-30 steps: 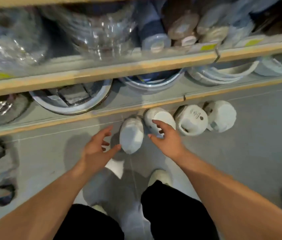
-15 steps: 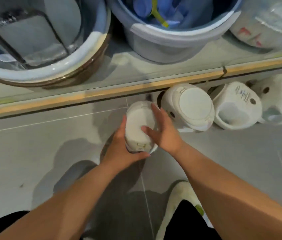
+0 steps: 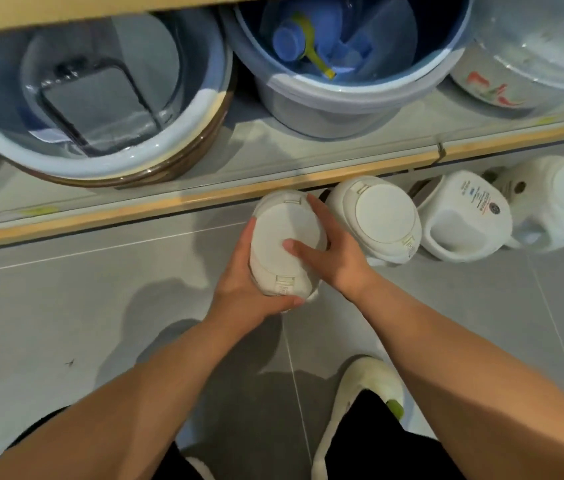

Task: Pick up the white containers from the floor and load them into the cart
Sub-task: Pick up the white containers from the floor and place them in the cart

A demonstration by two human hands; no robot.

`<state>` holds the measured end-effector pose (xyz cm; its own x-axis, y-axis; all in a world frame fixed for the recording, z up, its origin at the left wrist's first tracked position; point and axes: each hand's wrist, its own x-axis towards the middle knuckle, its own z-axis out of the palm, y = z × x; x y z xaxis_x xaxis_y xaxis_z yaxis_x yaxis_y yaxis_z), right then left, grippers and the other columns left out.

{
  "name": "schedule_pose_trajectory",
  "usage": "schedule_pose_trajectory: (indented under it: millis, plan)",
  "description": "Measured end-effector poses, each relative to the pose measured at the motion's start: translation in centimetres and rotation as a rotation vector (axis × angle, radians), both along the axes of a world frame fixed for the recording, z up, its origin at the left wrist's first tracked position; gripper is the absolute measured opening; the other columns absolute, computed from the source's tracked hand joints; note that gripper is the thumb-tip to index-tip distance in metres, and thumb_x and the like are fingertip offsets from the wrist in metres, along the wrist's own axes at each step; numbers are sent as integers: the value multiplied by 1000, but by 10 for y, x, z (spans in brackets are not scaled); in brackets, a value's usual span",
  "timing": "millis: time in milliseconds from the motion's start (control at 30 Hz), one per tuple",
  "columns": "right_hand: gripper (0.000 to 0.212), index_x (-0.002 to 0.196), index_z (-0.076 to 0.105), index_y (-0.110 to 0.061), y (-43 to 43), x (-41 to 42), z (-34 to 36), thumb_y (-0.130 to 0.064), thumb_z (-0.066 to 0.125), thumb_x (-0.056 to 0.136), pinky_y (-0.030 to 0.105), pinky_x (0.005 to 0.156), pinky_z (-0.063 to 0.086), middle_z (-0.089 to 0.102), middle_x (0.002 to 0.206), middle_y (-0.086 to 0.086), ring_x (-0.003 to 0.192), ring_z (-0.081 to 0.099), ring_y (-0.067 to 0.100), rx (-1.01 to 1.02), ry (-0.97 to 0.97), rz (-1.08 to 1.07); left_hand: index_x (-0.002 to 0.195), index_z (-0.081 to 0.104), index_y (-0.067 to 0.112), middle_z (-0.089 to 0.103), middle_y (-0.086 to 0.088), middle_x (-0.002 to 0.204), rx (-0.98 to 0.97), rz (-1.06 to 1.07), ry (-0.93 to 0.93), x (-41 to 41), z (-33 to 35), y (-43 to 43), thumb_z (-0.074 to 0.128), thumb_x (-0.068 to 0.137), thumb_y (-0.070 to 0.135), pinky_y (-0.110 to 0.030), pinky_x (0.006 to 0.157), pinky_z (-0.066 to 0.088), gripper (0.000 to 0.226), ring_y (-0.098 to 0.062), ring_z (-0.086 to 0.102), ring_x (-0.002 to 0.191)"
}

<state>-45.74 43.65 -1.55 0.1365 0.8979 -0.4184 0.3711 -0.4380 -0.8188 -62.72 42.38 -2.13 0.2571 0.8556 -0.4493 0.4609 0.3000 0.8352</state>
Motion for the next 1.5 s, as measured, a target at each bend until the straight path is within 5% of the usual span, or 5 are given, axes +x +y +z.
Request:
schedule_pose_trajectory:
  millis: [633,933,1033,1200,1500]
  plan:
    - [75,143,34,-23,-55,-96,552,-21,74,80,23,92,43,48,123,-13,113,47,7,128,175,-14,146,14,53,41,32,137,100,-21,-61,-114,548,-48,95,52,27,-27,99,46,126,-2,44,127]
    - [41,116,54,-25,-24,-166,633,-11,71,82,26,79,54,63,105,-14,97,59,1,315,234,283,143,15,55,35,50,125,290,207,-20,-176,624,-62,94,53,33,-18,88,45,122,11,46,116]
    - [55,125,47,-38,-5,-191,644,-21,74,80,11,77,46,58,111,-29,98,55,-10,303,226,398,137,14,62,39,39,129,328,372,8,-190,638,-69,93,53,35,-9,81,44,119,-2,47,118]
    - [76,143,34,-36,19,-257,661,-31,75,79,23,92,40,44,135,-15,119,44,6,284,177,665,133,14,63,41,49,119,373,682,25,-227,650,-89,93,55,29,2,67,41,116,16,50,103]
    - [76,142,36,-35,26,-444,669,-30,76,77,35,105,40,42,142,-8,128,41,12,268,200,1018,143,15,57,35,41,131,399,1070,126,-358,653,-125,92,54,38,-15,89,37,119,4,42,120]
